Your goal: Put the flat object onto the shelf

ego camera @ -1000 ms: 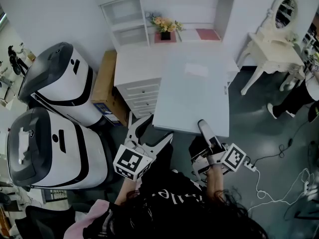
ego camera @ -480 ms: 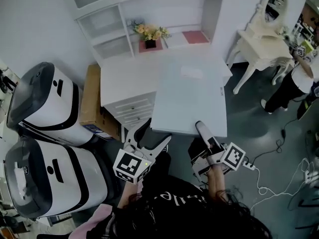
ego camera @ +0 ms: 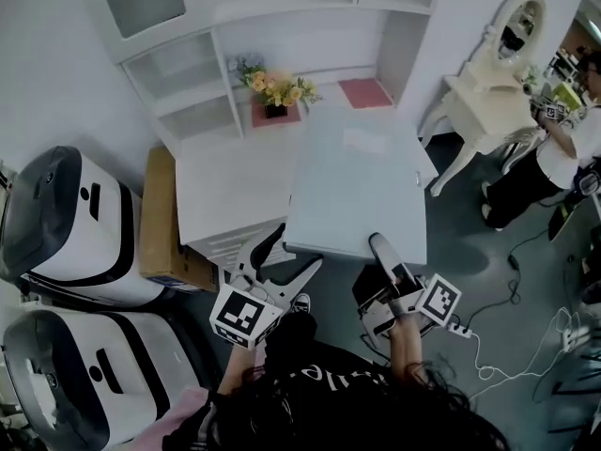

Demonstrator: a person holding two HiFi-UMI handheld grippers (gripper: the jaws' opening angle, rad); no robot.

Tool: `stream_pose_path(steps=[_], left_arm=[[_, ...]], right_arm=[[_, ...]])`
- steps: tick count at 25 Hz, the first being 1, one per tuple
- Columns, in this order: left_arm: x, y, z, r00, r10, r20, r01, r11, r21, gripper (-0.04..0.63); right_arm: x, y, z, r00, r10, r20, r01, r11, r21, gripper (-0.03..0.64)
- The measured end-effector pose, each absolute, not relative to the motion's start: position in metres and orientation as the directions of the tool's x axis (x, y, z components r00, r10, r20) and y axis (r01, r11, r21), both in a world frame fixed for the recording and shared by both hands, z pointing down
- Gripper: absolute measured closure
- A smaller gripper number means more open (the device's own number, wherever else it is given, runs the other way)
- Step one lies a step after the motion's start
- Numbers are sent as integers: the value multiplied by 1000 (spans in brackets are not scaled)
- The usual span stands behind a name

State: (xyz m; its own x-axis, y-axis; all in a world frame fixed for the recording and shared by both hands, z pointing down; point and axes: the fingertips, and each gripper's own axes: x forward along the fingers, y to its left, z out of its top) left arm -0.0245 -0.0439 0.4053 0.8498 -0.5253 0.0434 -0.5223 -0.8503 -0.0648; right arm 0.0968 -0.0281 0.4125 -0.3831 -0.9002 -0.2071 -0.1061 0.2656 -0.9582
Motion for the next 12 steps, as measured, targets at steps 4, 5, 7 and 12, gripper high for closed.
stream_pose_path(steps=[4,5,7,12], left_arm=[[-33,-88,402,854,-520,22,-518,-853,-61,253],[-35,-98,400,854,-520,18,-519,-853,-61,253],[-38,-117,397,853,-522,10,-520,-852,-64,253],[-41,-151,391,859,-512,-22,-512,-856,-67,253]], right_arm=[[88,-73,408,-389,-899,-203,-117,266,-957,318],[86,-83,407,-390,-899,-202,-117,265,-957,318],[84,-101,404,-390,-899,-201,-120,266,-956,318],[81,-134,393,-386,-898,-211,-141,284,-948,318]])
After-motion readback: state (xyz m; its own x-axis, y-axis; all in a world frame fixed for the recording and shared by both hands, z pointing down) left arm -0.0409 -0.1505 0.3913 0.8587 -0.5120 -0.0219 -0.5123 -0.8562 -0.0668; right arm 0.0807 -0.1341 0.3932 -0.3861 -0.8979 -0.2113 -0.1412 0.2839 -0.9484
